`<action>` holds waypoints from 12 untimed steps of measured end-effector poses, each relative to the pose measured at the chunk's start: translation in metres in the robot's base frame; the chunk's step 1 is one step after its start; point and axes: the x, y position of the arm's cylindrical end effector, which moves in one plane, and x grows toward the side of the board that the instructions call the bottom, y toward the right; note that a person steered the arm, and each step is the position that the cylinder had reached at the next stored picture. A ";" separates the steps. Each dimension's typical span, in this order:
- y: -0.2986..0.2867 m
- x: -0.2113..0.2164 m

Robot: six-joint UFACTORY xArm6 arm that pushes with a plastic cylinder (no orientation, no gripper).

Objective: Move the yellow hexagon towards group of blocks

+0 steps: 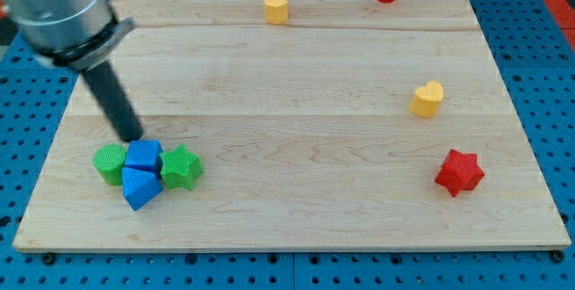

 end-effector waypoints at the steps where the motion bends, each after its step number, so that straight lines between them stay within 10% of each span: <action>1: 0.088 -0.032; 6: 0.187 -0.261; 12: 0.048 -0.161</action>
